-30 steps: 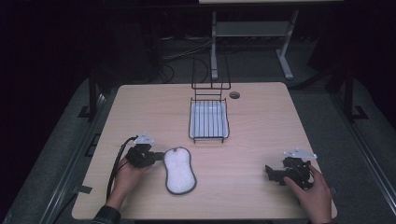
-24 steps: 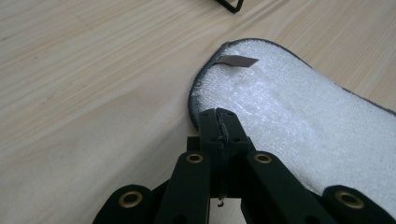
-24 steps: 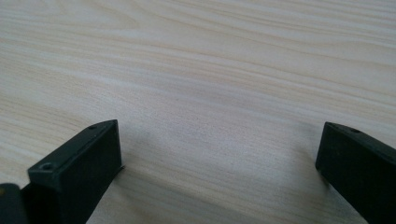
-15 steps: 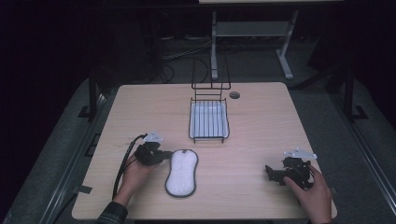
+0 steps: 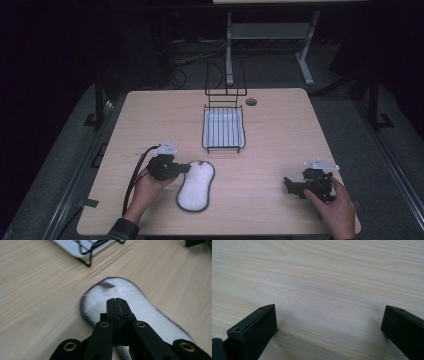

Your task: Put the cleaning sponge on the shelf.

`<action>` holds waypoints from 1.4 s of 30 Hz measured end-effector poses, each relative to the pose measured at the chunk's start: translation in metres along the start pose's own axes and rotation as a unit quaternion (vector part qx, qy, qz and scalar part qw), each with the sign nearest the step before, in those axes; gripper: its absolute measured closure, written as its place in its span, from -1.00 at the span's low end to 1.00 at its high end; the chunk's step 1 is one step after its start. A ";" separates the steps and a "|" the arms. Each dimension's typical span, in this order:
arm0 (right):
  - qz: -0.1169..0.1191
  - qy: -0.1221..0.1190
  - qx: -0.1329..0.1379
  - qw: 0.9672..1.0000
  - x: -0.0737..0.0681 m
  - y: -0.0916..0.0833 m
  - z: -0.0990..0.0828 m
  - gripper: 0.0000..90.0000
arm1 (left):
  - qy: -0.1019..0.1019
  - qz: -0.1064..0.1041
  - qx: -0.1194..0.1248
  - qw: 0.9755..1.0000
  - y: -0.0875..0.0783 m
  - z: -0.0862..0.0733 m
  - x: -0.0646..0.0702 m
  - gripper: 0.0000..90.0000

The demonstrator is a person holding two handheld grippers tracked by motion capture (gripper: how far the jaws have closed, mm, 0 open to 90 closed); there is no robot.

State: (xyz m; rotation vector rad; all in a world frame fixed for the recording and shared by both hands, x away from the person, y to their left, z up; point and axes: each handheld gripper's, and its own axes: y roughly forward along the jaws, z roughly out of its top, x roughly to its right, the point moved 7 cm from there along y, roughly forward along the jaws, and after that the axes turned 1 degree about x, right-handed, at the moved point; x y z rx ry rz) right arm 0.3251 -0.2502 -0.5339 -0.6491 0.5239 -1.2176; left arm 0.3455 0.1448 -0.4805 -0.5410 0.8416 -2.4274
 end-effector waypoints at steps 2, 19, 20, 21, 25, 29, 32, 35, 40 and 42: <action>0.000 0.000 0.000 1.000 0.000 0.000 0.000 -1.00 | 0.007 -0.009 0.000 1.000 0.002 0.001 0.008 0.99; 0.000 0.000 0.000 1.000 0.000 0.000 0.000 -1.00 | 0.059 -0.077 -0.036 0.995 0.031 -0.001 0.072 0.98; 0.000 0.000 0.000 1.000 0.000 0.000 0.000 -1.00 | 0.063 -0.079 -0.041 0.994 0.033 -0.003 0.074 0.98; 0.000 0.000 0.000 1.000 0.000 0.000 0.000 -1.00 | 0.065 -0.082 -0.045 0.993 0.035 -0.004 0.077 0.98; 0.000 0.000 0.000 1.000 0.000 0.000 0.000 -1.00 | 0.077 -0.095 -0.069 0.990 0.045 -0.013 0.089 0.98; 0.000 0.000 0.000 1.000 0.000 0.000 0.000 -1.00 | 0.083 -0.099 -0.084 0.988 0.050 -0.019 0.095 0.98; 0.000 0.000 0.000 1.000 0.000 0.000 0.000 -1.00 | 0.086 -0.097 -0.090 0.987 0.051 -0.022 0.096 0.98; 0.000 0.000 0.000 1.000 0.000 0.000 0.000 -1.00 | 0.083 -0.095 -0.092 0.988 0.049 -0.025 0.095 0.99; 0.000 0.000 0.000 1.000 0.000 0.000 0.000 -1.00 | 0.078 -0.093 -0.090 0.989 0.045 -0.027 0.094 0.99; 0.000 0.000 0.000 1.000 0.000 0.000 0.000 -1.00 | 0.074 -0.091 -0.091 0.989 0.044 -0.028 0.093 0.99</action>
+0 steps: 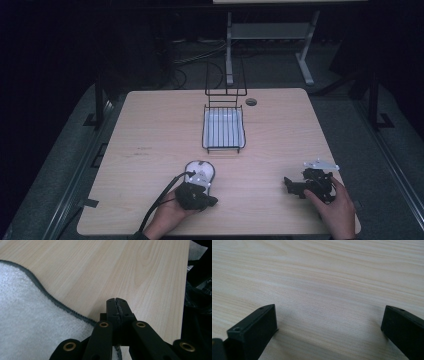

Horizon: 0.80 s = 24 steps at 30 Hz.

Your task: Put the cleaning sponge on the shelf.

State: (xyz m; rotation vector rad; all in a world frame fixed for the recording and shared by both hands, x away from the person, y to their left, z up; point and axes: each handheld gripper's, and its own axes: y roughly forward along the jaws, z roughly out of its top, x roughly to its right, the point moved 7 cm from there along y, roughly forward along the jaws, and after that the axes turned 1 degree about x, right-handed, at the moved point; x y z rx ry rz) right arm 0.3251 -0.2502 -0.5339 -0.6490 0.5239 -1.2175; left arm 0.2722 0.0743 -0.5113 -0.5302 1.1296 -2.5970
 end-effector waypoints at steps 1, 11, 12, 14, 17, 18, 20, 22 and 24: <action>0.000 0.000 0.000 1.000 0.000 0.000 0.000 -1.00 | -0.004 0.002 0.000 1.000 -0.001 -0.002 0.000 0.99; 0.000 0.000 0.000 1.000 0.000 0.000 0.000 -1.00 | -0.022 0.018 0.004 1.000 -0.016 -0.014 -0.005 0.99; 0.000 0.000 0.000 1.000 0.000 0.000 0.000 -1.00 | -0.024 0.020 0.006 0.999 -0.017 -0.015 -0.006 0.99; 0.000 0.000 0.000 1.000 0.000 0.000 0.000 -1.00 | -0.029 0.024 0.006 0.999 -0.021 -0.018 -0.008 0.99; 0.000 0.000 0.000 1.000 0.000 0.000 0.000 -1.00 | -0.036 0.030 0.010 0.999 -0.026 -0.022 -0.011 0.99; 0.000 0.000 0.000 1.000 0.000 0.000 0.000 -1.00 | -0.038 0.032 0.012 0.999 -0.027 -0.023 -0.012 0.99; 0.000 0.000 0.000 1.000 0.000 0.000 0.000 -1.00 | -0.045 0.035 0.016 0.998 -0.031 -0.026 -0.014 0.99; 0.000 0.000 0.000 1.000 0.000 0.000 0.000 -1.00 | -0.051 0.040 0.020 0.998 -0.034 -0.028 -0.015 0.99; 0.000 0.000 0.000 1.000 0.000 0.000 0.000 -1.00 | -0.054 0.044 0.020 0.997 -0.038 -0.031 -0.018 0.99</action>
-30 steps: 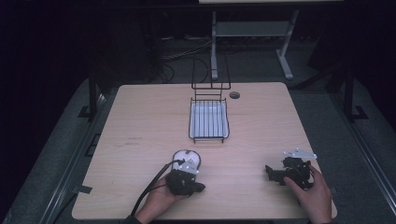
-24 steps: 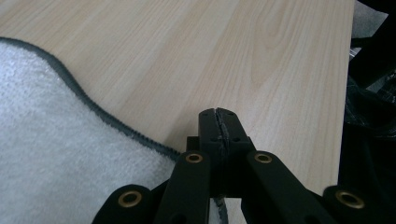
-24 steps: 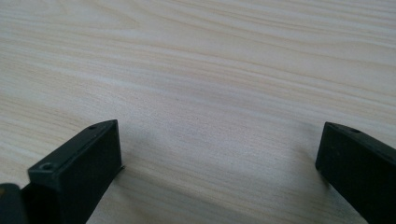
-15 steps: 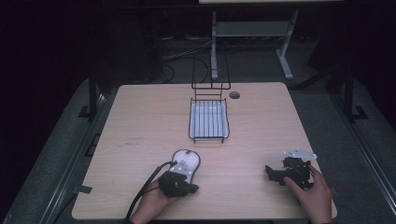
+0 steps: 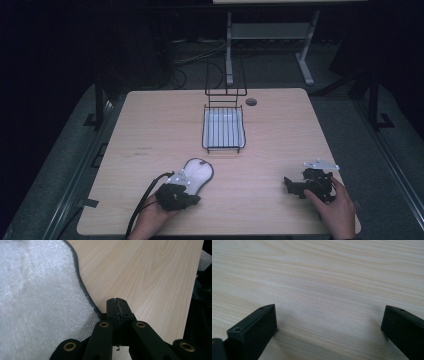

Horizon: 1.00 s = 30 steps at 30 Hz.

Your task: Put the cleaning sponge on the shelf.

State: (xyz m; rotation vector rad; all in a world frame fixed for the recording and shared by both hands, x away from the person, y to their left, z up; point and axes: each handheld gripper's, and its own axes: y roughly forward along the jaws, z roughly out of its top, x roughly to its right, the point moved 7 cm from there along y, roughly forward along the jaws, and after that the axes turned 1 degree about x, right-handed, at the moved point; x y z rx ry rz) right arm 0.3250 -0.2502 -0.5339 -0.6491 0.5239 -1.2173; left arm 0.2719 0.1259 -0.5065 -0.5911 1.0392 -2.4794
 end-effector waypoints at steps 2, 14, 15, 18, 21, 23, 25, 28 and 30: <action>0.000 0.000 0.000 1.000 0.000 0.000 0.000 -1.00 | -0.006 0.005 0.002 1.000 -0.003 -0.002 -0.003 0.99; 0.000 0.000 0.000 1.000 0.000 0.000 0.000 -1.00 | -0.029 0.033 0.007 0.999 -0.022 -0.016 -0.021 0.99; 0.000 0.000 0.000 1.000 0.000 0.000 0.000 -1.00 | -0.029 0.035 0.006 0.999 -0.024 -0.017 -0.023 0.99; 0.000 0.000 0.000 1.000 0.000 0.000 0.000 -1.00 | -0.036 0.041 0.007 0.998 -0.028 -0.020 -0.028 0.99; 0.000 0.000 0.000 1.000 0.000 0.000 0.000 -1.00 | -0.040 0.050 0.008 0.998 -0.033 -0.023 -0.033 0.99; 0.000 0.000 0.000 1.000 0.000 0.000 0.000 -1.00 | -0.046 0.054 0.010 0.997 -0.036 -0.025 -0.036 0.99; 0.000 0.000 0.000 1.000 0.000 0.000 0.000 -1.00 | -0.049 0.062 0.009 0.997 -0.039 -0.028 -0.040 0.99; 0.000 0.000 0.000 1.000 0.000 0.000 0.000 -1.00 | -0.051 0.076 0.007 0.996 -0.044 -0.031 -0.046 0.99; 0.000 0.000 0.000 1.000 0.000 0.000 0.000 -1.00 | -0.057 0.082 0.009 0.995 -0.046 -0.033 -0.049 0.99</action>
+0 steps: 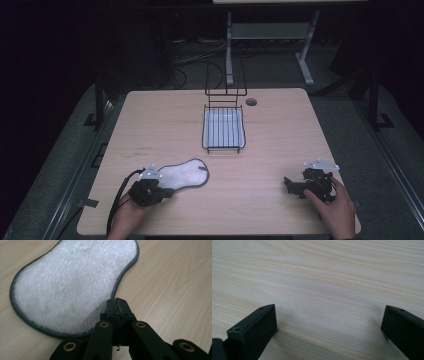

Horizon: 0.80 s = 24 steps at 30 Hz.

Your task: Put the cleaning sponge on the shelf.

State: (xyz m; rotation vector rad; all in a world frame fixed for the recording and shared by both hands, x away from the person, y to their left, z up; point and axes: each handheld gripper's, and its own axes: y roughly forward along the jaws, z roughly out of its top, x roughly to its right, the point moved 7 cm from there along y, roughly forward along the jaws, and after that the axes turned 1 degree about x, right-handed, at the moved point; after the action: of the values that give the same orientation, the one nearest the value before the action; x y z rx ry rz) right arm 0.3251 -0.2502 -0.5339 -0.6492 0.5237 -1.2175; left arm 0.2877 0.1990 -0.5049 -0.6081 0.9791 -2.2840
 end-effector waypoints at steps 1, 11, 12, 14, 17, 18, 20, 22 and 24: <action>0.000 0.000 0.000 1.000 0.000 0.000 0.000 -1.00 | 0.000 0.003 -0.001 1.000 -0.001 -0.001 -0.001 0.99; 0.000 0.000 0.000 1.000 0.000 0.000 0.000 -1.00 | -0.002 -0.010 0.033 0.999 -0.014 0.014 0.000 0.87; 0.000 0.000 0.000 1.000 0.000 0.000 0.000 -1.00 | -0.003 -0.010 0.037 0.999 -0.016 0.016 -0.002 0.82; 0.000 0.000 0.000 1.000 0.000 0.000 0.000 -1.00 | -0.006 -0.010 0.047 0.999 -0.020 0.021 -0.007 0.73; 0.000 0.000 0.000 1.000 0.000 0.000 0.000 -1.00 | -0.002 -0.007 0.053 0.999 -0.025 0.028 -0.014 0.55; 0.000 0.000 0.000 1.000 0.000 0.000 0.000 -1.00 | -0.003 -0.006 0.055 0.998 -0.025 0.031 -0.017 0.48; 0.000 0.000 0.000 1.000 0.000 0.000 0.000 -1.00 | -0.001 -0.003 0.058 0.998 -0.026 0.034 -0.024 0.32; 0.000 0.000 0.000 1.000 0.000 0.000 0.000 -1.00 | 0.003 0.001 0.060 0.998 -0.025 0.036 -0.032 0.20; 0.000 0.000 0.000 1.000 0.000 0.000 0.000 -1.00 | 0.005 0.003 0.060 0.998 -0.023 0.038 -0.038 0.12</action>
State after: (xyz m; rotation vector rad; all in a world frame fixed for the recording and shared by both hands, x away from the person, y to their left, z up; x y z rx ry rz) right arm 0.3251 -0.2502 -0.5339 -0.6493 0.5238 -1.2174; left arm 0.3308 0.2183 -0.4709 -0.5408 0.8396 -2.3230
